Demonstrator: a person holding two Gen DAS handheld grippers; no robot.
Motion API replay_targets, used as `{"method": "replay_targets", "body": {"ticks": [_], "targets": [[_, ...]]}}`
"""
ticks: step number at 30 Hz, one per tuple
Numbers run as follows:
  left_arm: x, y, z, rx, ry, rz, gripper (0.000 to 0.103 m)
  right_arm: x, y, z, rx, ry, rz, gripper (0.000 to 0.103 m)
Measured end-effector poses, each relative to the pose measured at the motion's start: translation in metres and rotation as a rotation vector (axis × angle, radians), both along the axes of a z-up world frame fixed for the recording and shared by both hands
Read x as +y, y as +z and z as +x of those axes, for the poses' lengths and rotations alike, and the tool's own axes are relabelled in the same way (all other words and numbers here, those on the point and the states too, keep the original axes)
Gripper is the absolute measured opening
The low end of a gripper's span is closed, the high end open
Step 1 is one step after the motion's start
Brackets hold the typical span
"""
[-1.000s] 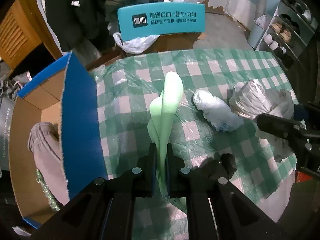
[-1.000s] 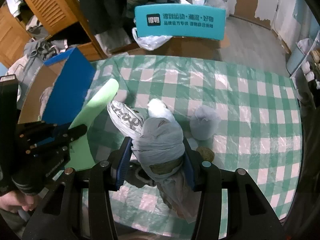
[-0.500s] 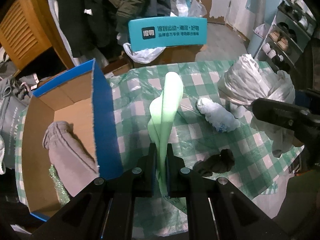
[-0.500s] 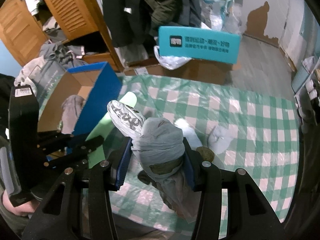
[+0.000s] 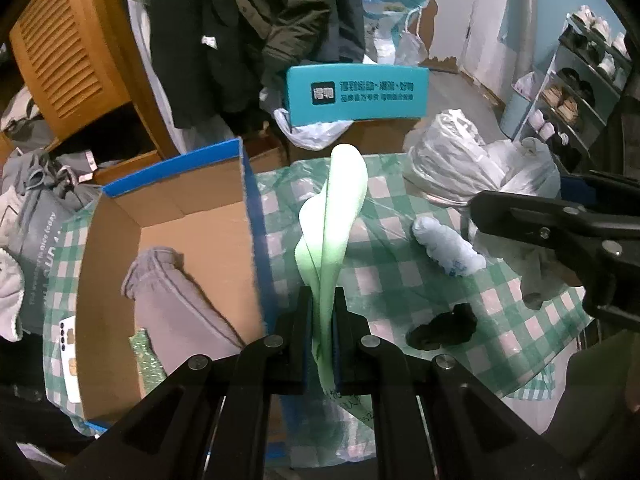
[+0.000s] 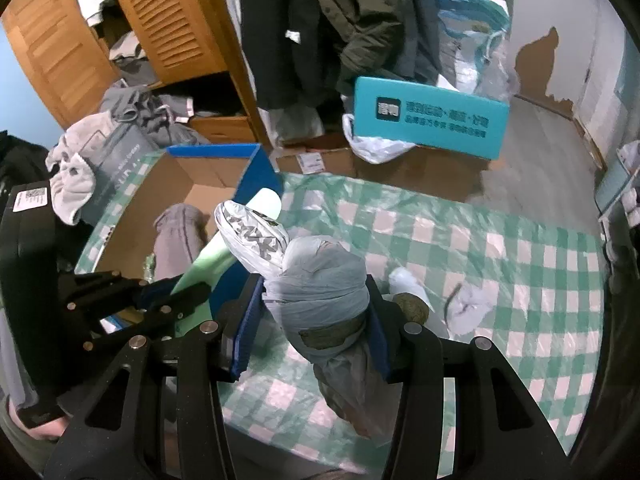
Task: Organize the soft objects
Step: 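Lift the green strip and white bundle and carry them toward the box, then lower the green strip and white bundle into the box and open both tools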
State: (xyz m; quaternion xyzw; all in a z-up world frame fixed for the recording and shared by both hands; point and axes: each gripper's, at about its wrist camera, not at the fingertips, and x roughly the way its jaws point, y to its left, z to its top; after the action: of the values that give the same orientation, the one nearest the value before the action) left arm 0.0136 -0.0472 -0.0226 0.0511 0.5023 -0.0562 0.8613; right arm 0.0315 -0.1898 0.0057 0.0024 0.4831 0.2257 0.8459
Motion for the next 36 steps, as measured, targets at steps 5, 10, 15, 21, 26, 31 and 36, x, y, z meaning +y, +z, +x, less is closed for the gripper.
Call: {"method": "replay_targets", "body": {"ticks": [5, 10, 15, 21, 26, 31, 36], "targets": [[0.016, 0.007, -0.003, -0.017, 0.021, -0.011, 0.008, 0.016, 0.005, 0.001, -0.008, 0.025, 0.003, 0.048], [0.031, 0.012, -0.005, -0.034, 0.045, -0.016, 0.008, 0.032, 0.008, 0.002, -0.011, 0.047, 0.003, 0.048], [0.047, 0.015, -0.006, -0.047, 0.073, -0.022, 0.008, 0.052, 0.012, 0.003, -0.013, 0.074, 0.004, 0.048], [0.070, 0.017, -0.007, -0.054, 0.113, -0.036, 0.008, 0.074, 0.013, 0.004, -0.014, 0.104, 0.003, 0.048], [0.091, 0.015, -0.008, -0.053, 0.154, -0.046, 0.008, 0.095, 0.012, 0.007, -0.008, 0.131, 0.000, 0.048], [0.112, 0.011, -0.008, -0.048, 0.194, -0.051, 0.008, 0.118, 0.009, 0.010, 0.002, 0.155, -0.013, 0.048], [0.131, 0.005, -0.008, -0.039, 0.239, -0.054, 0.008, 0.138, 0.007, 0.012, 0.016, 0.174, -0.009, 0.048]]}}
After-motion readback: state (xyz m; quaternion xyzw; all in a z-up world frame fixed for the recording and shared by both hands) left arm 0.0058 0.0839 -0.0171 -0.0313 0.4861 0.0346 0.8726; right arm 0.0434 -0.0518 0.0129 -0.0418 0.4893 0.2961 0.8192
